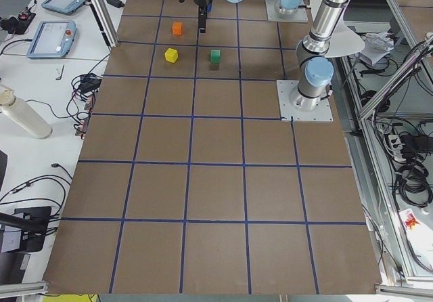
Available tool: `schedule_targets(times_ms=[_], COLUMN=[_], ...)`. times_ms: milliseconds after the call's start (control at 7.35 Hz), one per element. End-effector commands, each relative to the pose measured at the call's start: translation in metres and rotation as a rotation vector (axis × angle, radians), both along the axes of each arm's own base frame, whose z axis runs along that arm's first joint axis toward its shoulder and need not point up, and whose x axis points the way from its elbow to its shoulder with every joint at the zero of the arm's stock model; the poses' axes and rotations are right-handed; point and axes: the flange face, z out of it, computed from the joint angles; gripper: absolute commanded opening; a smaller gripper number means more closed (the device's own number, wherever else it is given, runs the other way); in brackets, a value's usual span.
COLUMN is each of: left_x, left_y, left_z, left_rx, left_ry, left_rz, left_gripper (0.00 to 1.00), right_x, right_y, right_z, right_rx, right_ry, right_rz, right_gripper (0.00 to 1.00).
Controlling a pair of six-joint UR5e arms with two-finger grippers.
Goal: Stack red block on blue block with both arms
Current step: 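Open the right gripper and raise it off the stacked cubes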
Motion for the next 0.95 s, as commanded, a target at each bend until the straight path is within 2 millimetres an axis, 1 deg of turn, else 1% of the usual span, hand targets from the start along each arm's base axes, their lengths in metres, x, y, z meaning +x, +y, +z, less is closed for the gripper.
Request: schedule_targets(times_ms=[0,136,408,544,680,816], left_x=[0.0000,0.0000,0.0000,0.0000,0.0000,0.0001], left_y=[0.0000,0.0005,0.0002,0.0000,0.0000,0.0000], left_z=[0.0001,0.0008,-0.0007,0.0001,0.0001,0.0000], left_rx=[0.000,-0.002,0.001,0.000,0.000,0.000], left_ry=[0.000,0.000,0.000,0.000,0.000,-0.002], left_rz=[0.000,0.000,0.000,0.000,0.000,0.000], left_gripper=[1.00,1.00,1.00,1.00,1.00,1.00], right_x=[0.0007,-0.0005,-0.0009,-0.0011,-0.0007,-0.0009], right_y=[-0.0006,-0.0029,-0.0048,-0.0050,-0.0028,-0.0031], right_z=[-0.0005,-0.0025,-0.0044,-0.0043,-0.0069,-0.0057], right_rx=[-0.004,-0.010,-0.026,-0.027,-0.019,-0.025], right_ry=[0.001,0.002,0.005,0.006,0.005,0.008], right_rz=[0.001,-0.004,-0.001,0.001,0.001,-0.001], right_gripper=[0.26,0.50,0.61,0.72,0.89,1.00])
